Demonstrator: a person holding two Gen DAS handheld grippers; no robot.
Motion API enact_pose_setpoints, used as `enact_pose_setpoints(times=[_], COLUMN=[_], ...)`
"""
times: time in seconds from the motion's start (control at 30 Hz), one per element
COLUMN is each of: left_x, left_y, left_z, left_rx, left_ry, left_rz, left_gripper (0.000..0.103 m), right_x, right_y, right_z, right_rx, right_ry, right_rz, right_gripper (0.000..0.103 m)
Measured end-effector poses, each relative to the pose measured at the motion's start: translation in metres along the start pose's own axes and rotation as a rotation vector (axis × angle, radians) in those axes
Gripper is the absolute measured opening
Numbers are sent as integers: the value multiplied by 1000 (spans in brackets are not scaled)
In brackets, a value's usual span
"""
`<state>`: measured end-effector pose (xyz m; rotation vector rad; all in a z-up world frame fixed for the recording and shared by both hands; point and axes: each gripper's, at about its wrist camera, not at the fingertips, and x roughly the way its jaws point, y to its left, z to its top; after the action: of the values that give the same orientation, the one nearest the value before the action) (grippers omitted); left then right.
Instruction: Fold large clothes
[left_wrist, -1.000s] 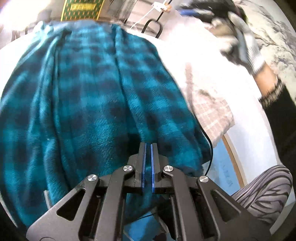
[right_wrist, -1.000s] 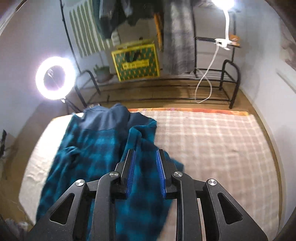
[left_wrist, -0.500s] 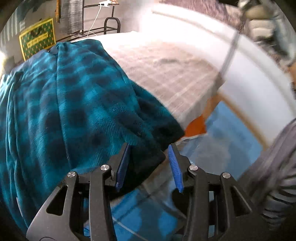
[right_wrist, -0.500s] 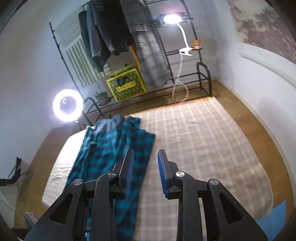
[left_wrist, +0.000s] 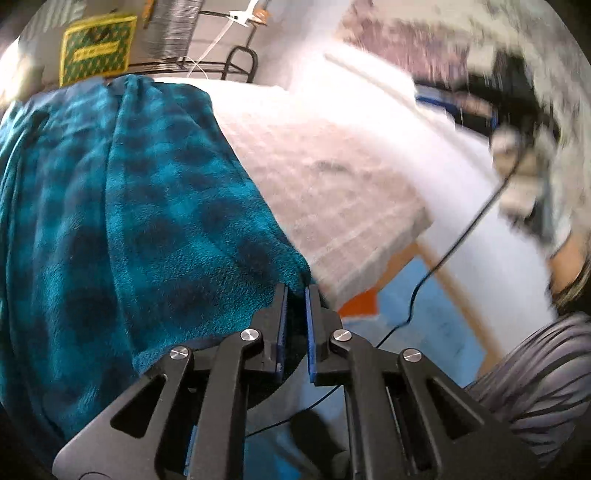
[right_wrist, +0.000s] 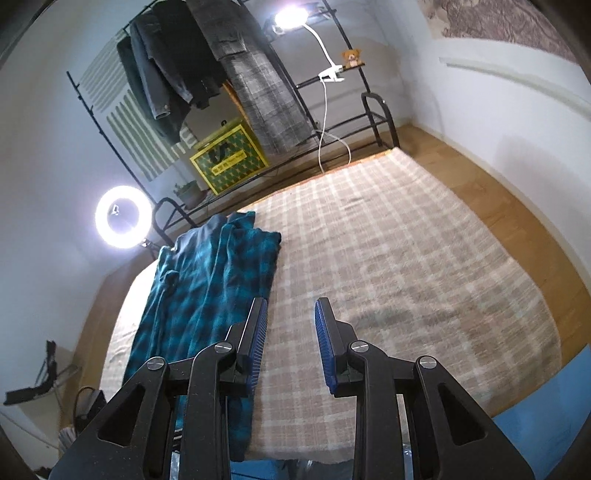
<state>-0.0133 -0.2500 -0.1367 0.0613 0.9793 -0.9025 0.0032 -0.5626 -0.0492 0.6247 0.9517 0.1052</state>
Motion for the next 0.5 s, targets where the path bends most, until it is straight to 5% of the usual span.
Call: enact_pose_setpoints(times=[0.1, 0.17, 0.2, 0.4, 0.5], left_x=[19, 24, 29, 59, 61], left_y=[-14, -21, -26, -45, -44], left_z=[-5, -7, -8, -17, -17], left_rx=[57, 87, 106, 261, 286], left_ry=[56, 58, 62, 85, 63], left_rz=[61, 94, 119, 256, 269], left_gripper=[29, 59, 62, 63, 48], right_x=[16, 27, 32, 68, 85], right_y=[-2, -3, -4, -13, -12], right_z=[-1, 1, 1, 10, 16], right_rx=[-3, 1, 4, 36, 40], right_ry=[23, 40, 50, 119, 145], right_rz=[8, 26, 42, 88, 94], right_gripper=[25, 25, 25, 26, 33])
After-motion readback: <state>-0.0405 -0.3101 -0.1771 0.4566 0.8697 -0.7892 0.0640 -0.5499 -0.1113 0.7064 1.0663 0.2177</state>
